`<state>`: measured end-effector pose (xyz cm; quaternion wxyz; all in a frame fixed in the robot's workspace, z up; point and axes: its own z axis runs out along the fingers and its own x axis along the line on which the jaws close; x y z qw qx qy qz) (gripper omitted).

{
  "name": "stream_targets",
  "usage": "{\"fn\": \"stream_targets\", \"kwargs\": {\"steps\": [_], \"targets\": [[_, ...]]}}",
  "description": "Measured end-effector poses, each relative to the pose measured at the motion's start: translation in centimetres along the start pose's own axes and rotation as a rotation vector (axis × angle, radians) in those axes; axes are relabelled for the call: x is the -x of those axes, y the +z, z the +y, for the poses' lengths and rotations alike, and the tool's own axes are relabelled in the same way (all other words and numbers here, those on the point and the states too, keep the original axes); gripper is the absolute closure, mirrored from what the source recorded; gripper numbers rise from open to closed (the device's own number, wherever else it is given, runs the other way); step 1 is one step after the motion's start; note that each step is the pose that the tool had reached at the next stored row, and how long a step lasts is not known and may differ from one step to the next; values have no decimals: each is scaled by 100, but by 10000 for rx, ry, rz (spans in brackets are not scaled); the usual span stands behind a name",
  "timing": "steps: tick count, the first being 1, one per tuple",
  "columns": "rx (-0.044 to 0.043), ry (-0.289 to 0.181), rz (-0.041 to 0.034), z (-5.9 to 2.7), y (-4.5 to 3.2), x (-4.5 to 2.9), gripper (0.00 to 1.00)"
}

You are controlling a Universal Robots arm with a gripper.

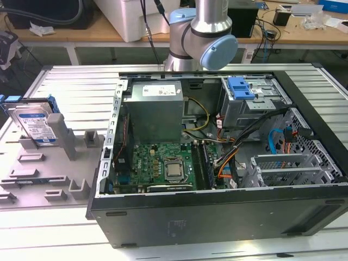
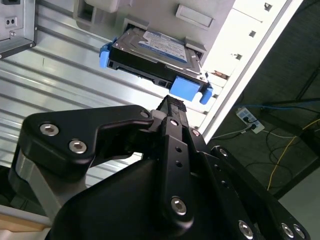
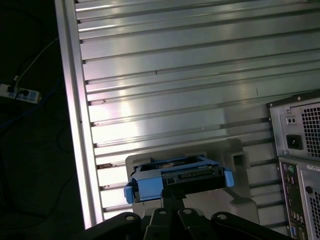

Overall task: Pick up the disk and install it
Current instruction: 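Pick up the disk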

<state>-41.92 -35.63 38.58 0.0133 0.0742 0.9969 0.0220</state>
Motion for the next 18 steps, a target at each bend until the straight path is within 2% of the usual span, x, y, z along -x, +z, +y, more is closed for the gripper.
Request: {"fn": "stream_targets", "kwargs": {"steps": [3, 6, 7, 9, 10, 11, 12, 18], "targets": [[0, 0, 0, 0, 0, -2, 89], [-5, 1, 38, 2, 1, 17, 89], [-25, 7, 166, 9, 3, 62, 89], [-60, 16, 392, 11, 5, 78, 89], [-98, 16, 653, 12, 7, 83, 89], [-123, -21, 817, 13, 7, 86, 89], [-140, -176, 905, 13, 8, 86, 89], [-173, -1498, 978, 12, 12, 87, 89]]}}
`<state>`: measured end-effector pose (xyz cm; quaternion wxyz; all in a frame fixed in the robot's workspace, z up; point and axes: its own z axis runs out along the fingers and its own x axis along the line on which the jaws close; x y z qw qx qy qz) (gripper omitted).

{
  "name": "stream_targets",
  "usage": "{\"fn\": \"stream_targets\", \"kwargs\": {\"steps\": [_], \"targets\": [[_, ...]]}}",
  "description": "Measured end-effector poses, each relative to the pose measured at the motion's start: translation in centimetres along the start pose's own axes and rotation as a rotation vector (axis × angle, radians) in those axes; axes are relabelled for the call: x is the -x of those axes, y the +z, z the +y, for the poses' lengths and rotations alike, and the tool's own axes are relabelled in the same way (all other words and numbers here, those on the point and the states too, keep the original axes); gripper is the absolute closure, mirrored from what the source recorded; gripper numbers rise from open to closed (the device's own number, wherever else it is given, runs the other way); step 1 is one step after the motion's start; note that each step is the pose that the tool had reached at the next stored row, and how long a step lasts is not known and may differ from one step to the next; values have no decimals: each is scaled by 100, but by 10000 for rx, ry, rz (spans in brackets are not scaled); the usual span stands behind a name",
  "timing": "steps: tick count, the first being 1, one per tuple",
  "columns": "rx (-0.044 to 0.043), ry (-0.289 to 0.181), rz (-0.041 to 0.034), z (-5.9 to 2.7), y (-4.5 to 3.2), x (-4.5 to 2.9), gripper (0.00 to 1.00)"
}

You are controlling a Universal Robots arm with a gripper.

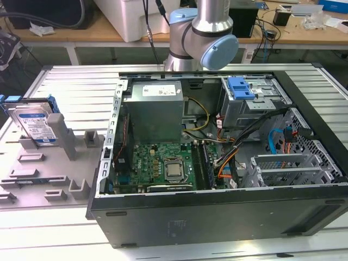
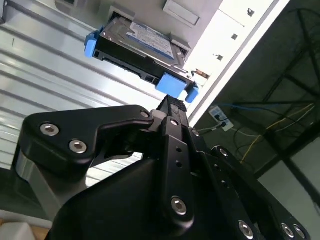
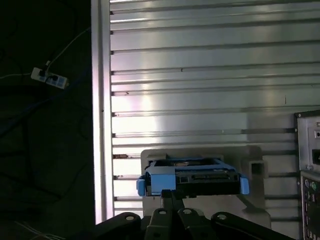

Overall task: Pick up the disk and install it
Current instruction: 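Pick up the disk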

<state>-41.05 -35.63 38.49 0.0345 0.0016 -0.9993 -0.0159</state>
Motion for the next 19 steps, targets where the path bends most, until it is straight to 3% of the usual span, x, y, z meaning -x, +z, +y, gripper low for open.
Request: {"fn": "stream_targets", "kwargs": {"steps": [15, 19], "targets": [[-245, -3541, 114, -1, 18, 1, 89], [-261, -3641, 117, -1, 19, 1, 89]]}}
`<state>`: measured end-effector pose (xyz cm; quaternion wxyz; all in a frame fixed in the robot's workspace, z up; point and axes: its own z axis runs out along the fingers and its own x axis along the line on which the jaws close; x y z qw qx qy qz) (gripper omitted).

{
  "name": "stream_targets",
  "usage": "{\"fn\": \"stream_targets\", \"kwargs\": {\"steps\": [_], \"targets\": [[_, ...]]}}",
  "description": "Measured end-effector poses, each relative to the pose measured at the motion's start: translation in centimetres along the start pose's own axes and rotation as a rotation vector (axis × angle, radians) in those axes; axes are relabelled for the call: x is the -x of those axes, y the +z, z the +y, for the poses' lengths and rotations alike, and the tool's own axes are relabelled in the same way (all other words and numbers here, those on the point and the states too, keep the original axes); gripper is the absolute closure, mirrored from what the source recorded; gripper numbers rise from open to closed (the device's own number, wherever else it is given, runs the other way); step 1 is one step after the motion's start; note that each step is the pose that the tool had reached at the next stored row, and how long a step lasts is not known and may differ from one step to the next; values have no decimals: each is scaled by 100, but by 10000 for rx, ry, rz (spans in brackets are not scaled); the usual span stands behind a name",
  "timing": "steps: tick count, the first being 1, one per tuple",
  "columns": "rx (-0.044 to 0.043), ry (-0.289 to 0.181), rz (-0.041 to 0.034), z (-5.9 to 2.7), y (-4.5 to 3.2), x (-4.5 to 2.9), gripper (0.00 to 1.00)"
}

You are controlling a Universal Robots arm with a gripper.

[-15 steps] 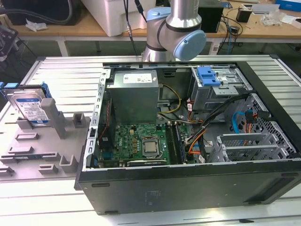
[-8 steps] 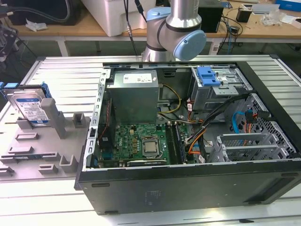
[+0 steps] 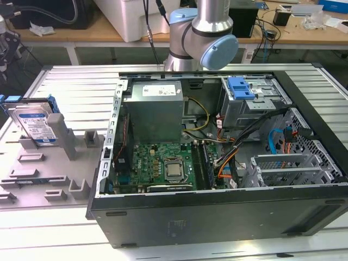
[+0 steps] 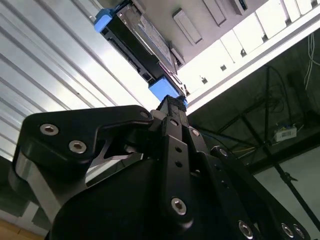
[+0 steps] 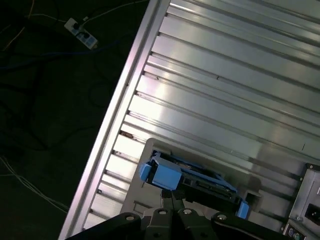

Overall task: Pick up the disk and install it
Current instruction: 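Pick up the disk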

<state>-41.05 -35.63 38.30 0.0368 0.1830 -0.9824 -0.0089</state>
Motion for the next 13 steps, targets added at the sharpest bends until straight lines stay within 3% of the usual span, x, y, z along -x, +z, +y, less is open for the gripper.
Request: {"fn": "stream_targets", "kwargs": {"steps": [5, 8, 13], "targets": [[-7, -61, -6, 0, 0, 0, 89], [-55, -543, -31, 1, 1, 1, 89], [-133, -1651, -5, 1, 0, 0, 89]]}}
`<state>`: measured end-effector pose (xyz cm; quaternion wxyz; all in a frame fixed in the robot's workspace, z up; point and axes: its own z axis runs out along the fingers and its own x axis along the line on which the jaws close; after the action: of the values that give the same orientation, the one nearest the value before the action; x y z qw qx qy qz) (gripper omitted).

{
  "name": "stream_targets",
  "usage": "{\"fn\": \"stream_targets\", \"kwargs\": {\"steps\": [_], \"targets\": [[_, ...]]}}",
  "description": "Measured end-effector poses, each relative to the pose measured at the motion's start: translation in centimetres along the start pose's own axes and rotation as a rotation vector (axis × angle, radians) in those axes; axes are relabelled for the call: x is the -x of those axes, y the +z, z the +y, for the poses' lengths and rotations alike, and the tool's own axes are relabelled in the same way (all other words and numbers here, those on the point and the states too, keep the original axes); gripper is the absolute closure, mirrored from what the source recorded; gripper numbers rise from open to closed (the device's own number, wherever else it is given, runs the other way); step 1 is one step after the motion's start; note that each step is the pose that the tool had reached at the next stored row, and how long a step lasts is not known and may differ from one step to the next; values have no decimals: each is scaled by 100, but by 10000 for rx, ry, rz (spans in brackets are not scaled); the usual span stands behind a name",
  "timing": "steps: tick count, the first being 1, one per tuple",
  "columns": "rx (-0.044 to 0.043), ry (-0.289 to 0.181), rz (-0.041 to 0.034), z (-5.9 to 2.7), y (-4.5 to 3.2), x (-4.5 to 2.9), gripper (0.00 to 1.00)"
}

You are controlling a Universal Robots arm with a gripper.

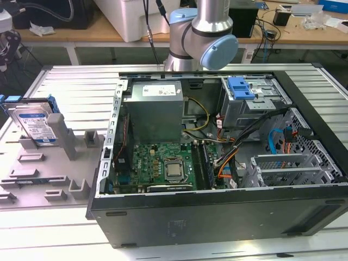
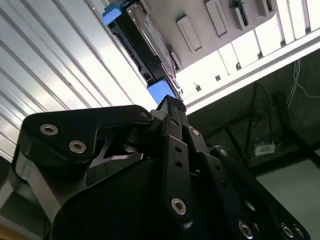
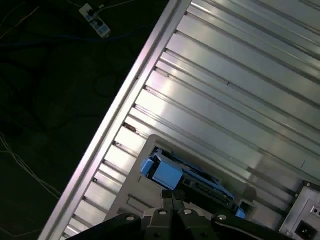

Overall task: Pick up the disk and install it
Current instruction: 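Pick up the disk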

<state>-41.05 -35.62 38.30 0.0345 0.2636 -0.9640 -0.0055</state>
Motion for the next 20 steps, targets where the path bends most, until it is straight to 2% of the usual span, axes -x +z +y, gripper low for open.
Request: {"fn": "stream_targets", "kwargs": {"steps": [1, 20], "targets": [[-27, -419, 12, 0, 0, 0, 89], [-299, -4637, 129, 0, 4, 0, 89]]}}
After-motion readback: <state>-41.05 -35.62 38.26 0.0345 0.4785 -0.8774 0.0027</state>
